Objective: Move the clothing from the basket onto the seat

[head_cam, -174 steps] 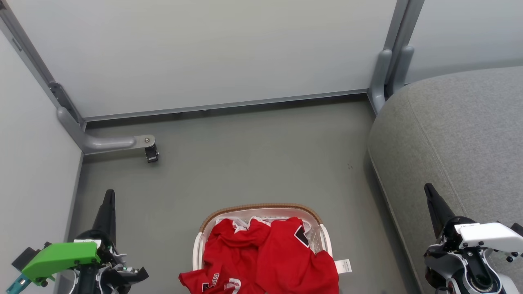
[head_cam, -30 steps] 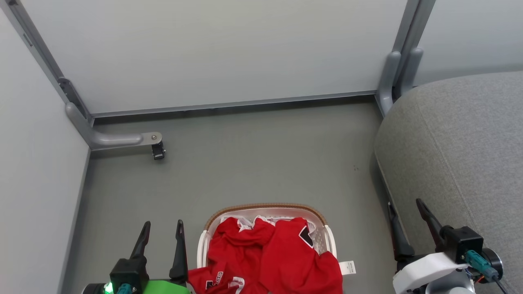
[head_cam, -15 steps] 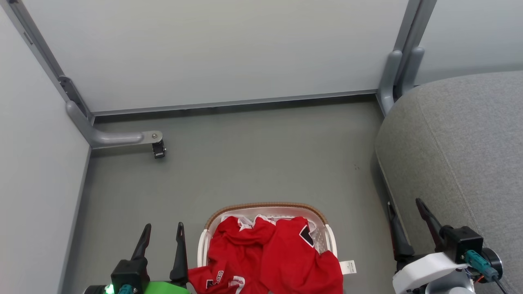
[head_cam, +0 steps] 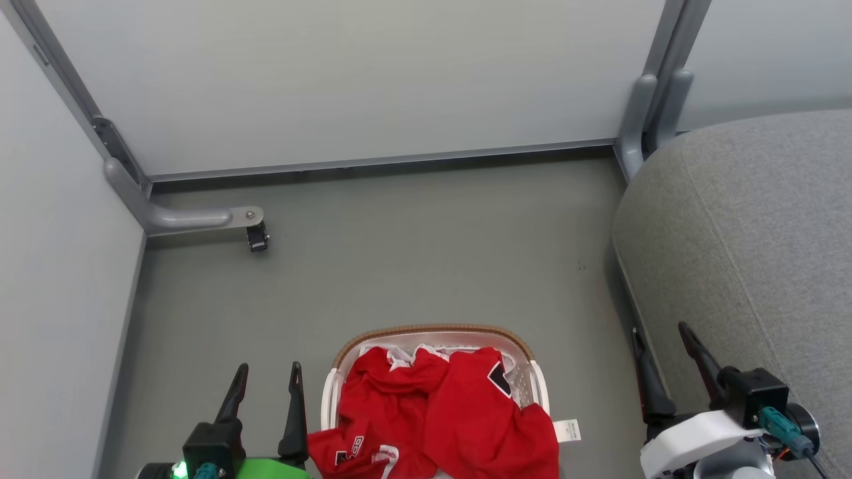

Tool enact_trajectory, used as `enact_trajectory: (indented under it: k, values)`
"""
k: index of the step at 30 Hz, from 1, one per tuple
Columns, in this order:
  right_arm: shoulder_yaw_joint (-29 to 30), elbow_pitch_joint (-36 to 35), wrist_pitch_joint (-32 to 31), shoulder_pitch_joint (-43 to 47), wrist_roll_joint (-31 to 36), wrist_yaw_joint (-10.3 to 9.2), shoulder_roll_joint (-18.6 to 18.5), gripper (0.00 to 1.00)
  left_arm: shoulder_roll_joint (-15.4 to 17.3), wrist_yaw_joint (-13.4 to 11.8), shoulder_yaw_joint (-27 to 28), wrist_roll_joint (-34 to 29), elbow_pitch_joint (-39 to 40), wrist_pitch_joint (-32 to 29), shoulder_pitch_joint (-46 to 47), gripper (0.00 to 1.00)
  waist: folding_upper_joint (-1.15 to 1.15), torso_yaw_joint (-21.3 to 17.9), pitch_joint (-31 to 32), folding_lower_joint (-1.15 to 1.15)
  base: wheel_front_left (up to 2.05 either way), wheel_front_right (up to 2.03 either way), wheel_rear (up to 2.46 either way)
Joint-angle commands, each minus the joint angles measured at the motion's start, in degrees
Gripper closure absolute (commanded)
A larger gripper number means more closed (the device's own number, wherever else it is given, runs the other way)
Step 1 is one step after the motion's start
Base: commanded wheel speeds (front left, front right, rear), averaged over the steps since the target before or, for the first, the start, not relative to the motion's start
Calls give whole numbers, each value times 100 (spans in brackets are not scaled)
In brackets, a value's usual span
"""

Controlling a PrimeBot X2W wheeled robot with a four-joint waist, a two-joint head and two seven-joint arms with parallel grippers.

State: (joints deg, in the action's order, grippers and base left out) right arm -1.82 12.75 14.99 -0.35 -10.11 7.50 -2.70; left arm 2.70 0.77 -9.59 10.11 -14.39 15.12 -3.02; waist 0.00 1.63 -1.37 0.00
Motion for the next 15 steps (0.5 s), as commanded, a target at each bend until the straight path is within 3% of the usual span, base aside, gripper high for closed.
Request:
enact_trajectory:
  k: [1, 15]
  values:
    - [23, -36, 30, -8, -31, -2, -34, 0, 35, 19, -10, -39, 19, 6, 41, 0, 0, 6, -48, 0, 0, 0, 0]
    - [100, -241, 29, -501, 31, -2, -33, 0, 173, 336, -67, -599, -163, 5, 1059, 0, 0, -6, -856, 0, 0, 0, 0]
